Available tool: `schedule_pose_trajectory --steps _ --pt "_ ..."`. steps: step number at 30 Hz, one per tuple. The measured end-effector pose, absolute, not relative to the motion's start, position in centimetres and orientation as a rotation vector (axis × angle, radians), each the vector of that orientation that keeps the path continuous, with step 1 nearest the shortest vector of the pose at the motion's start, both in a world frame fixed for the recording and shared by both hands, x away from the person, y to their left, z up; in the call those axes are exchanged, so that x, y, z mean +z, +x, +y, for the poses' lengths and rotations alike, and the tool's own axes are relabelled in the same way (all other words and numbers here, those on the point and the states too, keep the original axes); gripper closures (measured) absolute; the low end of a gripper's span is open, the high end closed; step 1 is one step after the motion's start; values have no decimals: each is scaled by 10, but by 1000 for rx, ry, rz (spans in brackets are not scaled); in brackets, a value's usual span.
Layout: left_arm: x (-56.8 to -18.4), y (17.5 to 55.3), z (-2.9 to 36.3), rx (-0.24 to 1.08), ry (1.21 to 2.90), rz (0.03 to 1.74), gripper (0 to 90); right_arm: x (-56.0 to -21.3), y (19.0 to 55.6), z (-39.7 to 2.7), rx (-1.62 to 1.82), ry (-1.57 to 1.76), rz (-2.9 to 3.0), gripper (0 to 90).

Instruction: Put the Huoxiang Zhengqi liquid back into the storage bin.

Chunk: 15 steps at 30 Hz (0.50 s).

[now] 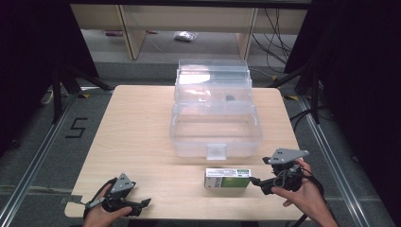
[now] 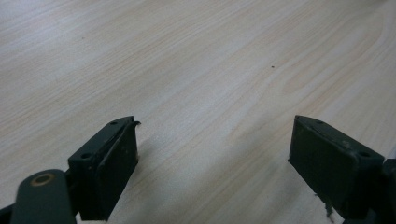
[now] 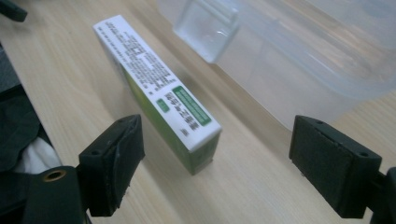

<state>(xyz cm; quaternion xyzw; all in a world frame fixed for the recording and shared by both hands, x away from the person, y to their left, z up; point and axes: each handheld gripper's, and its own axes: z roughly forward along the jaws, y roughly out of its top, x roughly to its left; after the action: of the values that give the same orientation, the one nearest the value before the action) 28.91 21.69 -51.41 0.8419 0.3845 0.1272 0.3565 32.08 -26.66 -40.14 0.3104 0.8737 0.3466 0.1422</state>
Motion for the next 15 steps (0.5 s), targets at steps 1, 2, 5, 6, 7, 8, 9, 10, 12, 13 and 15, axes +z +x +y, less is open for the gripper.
schedule_pose_trajectory --steps 1,2,5,6,7,8,9,10,12,13,15 --pt "-514 289 217 328 2173 995 150 -400 322 -264 993 882 2530 197" --pt "-514 289 217 327 2173 995 150 -398 323 -262 972 848 2552 203" --pt "-514 289 217 317 2171 988 150 -396 324 -252 947 830 2585 204" --pt "-514 289 217 327 2174 994 150 -396 326 -249 946 780 2588 204" --pt "-514 289 217 323 2169 1000 150 -394 326 -246 920 766 2614 204" --pt "-514 289 217 329 2174 994 150 -396 328 -242 930 755 2606 204" --pt "-514 289 217 323 2166 992 150 -395 329 -239 912 747 2617 204" --pt "-514 289 217 316 2176 984 150 -396 329 -236 901 739 2641 205" --pt "-514 290 218 332 2185 985 150 -397 331 -230 874 699 2662 204" --pt "-514 290 217 328 2175 999 150 -397 332 -227 852 715 2671 204" --pt "-514 289 217 323 2173 989 150 -398 335 -221 828 683 2692 204"
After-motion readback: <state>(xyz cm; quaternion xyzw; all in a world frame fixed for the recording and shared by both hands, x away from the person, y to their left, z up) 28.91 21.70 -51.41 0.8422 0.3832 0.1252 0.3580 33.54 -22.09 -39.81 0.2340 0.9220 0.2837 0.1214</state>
